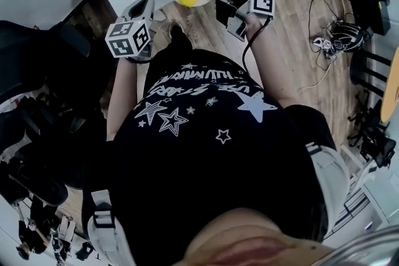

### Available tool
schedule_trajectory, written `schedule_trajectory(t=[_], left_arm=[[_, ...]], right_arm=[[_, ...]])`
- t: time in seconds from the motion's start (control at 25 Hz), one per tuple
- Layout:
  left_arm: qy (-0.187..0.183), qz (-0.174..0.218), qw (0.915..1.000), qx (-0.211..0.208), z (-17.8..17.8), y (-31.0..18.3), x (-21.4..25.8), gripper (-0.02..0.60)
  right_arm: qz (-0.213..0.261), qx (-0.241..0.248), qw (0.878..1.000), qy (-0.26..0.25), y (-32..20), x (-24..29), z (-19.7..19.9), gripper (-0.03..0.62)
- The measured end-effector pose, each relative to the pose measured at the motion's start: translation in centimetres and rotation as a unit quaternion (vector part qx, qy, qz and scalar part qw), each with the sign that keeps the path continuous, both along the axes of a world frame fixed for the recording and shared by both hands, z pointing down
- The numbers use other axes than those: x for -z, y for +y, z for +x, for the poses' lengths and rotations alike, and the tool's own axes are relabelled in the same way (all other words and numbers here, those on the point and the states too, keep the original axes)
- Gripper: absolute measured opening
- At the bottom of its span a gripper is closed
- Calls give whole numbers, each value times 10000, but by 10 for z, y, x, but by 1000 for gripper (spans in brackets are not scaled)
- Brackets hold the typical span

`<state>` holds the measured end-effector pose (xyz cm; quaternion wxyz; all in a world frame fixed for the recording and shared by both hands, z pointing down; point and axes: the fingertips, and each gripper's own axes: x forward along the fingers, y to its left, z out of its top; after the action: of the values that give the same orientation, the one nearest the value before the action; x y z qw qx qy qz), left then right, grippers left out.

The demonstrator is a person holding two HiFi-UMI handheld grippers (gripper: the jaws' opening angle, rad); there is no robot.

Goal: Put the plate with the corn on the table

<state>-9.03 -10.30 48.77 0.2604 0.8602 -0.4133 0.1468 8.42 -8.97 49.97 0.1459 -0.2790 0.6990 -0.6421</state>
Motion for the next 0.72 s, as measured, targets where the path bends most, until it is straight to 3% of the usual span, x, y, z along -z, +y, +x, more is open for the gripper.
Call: schedule_trajectory(t=[0.44,0.72], left_arm=[[91,-124,9985,-519,17,-93,-13,5],[126,-252,9971,-700,28,-114,-25,5]], right_arm=[[-151,-147,9994,286,-73,-19,9,21],[-291,-269,9983,427,-88,-39,20,21]])
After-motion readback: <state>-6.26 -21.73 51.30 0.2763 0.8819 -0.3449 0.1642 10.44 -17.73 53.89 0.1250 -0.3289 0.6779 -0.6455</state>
